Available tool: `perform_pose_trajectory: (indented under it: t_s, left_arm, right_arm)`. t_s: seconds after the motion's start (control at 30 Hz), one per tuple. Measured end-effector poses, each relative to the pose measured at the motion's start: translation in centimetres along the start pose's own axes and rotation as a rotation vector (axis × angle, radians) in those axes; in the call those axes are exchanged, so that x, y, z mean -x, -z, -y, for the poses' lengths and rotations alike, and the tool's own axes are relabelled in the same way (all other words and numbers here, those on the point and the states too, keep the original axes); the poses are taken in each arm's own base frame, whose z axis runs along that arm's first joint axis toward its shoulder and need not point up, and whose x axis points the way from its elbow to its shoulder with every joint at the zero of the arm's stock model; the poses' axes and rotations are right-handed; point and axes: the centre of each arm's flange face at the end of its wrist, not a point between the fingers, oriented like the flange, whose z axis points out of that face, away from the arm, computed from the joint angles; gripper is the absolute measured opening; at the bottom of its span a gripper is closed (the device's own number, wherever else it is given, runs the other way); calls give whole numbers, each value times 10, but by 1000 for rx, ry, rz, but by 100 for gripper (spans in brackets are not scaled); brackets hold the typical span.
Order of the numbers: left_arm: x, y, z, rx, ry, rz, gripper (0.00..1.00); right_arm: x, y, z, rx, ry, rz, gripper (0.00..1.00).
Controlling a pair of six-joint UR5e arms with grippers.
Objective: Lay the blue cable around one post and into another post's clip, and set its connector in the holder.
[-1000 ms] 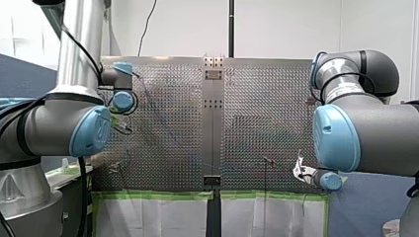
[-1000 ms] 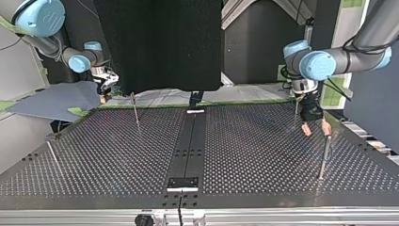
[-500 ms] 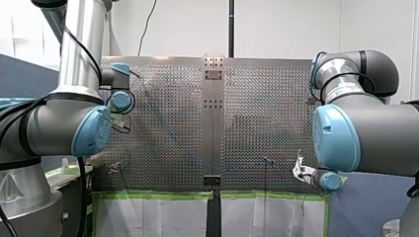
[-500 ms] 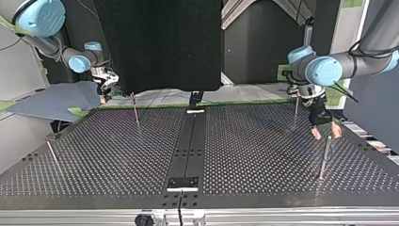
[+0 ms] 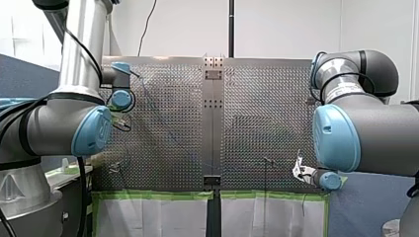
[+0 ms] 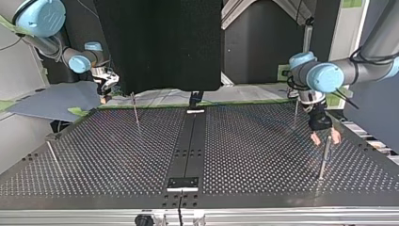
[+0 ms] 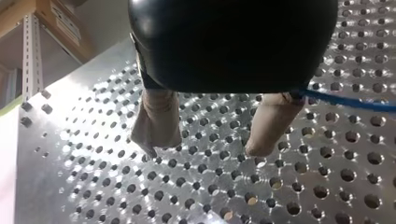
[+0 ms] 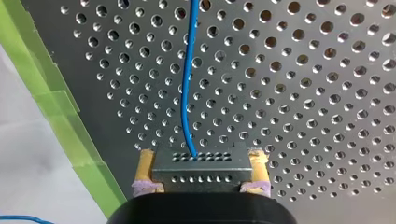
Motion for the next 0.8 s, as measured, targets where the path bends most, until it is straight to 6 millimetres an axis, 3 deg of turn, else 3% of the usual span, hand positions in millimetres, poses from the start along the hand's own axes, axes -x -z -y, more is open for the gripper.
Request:
perform_pose_trajectory:
  t_s: [0.27,0.57,0.8]
  left_arm:
    - [2,-5,1,-6,2,0,100]
    - [-9,-10,-22,37,-2,-31,100]
    - [-12,-11,-26,43,-21,-35,100]
  right_arm:
    - [-5,-1,-1,6,49,24,2]
    - [-36,8,13,10,57,55,2]
    - [-59,25,28,22,24,25,2]
